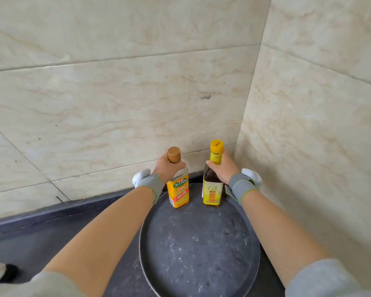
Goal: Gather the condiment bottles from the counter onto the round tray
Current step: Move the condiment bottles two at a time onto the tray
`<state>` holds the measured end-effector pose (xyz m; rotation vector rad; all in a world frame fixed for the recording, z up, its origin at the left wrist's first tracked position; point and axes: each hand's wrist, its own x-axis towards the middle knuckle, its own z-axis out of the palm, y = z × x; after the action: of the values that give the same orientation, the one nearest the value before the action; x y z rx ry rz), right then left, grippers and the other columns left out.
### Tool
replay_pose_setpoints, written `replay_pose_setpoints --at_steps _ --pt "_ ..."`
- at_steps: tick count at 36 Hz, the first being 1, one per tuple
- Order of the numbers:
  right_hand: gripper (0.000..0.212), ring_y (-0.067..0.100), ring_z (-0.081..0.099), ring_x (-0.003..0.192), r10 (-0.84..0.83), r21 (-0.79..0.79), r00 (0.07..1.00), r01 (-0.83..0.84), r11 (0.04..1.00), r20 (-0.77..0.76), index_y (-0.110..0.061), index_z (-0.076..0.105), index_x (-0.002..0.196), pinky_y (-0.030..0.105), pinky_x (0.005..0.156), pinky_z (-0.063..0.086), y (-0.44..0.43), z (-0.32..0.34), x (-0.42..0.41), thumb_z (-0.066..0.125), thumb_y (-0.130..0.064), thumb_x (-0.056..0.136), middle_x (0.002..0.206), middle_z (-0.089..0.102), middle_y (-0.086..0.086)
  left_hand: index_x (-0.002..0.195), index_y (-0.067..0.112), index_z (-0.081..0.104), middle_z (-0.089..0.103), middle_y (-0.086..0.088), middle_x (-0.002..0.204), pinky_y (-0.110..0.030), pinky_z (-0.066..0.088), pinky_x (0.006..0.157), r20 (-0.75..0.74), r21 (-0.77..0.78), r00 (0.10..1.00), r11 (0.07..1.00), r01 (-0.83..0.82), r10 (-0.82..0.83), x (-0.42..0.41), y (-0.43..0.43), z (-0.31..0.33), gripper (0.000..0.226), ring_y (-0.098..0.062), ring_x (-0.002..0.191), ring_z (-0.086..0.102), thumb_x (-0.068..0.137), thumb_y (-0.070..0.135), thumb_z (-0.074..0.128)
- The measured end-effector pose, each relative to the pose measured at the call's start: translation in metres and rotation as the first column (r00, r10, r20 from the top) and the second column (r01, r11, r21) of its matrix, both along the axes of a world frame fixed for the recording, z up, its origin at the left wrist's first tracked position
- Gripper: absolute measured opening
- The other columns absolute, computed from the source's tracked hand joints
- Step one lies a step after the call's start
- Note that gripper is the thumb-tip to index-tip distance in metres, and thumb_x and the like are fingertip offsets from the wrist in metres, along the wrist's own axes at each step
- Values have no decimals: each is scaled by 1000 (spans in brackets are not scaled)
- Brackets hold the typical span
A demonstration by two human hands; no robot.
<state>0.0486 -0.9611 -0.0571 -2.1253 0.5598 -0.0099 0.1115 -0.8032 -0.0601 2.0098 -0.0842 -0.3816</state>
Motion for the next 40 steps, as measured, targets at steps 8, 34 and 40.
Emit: replay_pose_setpoints --at_steps 8,34,40 --pt "41 35 54 115 5 -87 1000 -7 996 -24 -7 45 123 34 93 41 -2 -8 4 57 -28 90 124 57 17 72 28 44 54 -9 95 -31 36 83 -5 -44 999 998 34 -34 7 -2 -11 25 -23 91 49 85 13 59" --pt "85 38 37 134 -271 -114 904 247 962 -332 -9 11 150 44 111 33 51 -62 -82 64 -24 85 146 34 21 150 19 7 23 -18 154 -45 37 111 -170 199 985 979 35 -1 -84 84 -65 96 -33 140 32 78 22 71" --pt "74 39 42 129 -226 -170 915 178 969 -334 -6 21 145 45 108 37 98 -49 -104 62 -23 85 142 38 23 147 13 19 39 -19 145 -37 43 102 -252 47 965 997 -56 66 -124 122 -55 80 -32 123 51 82 18 66"
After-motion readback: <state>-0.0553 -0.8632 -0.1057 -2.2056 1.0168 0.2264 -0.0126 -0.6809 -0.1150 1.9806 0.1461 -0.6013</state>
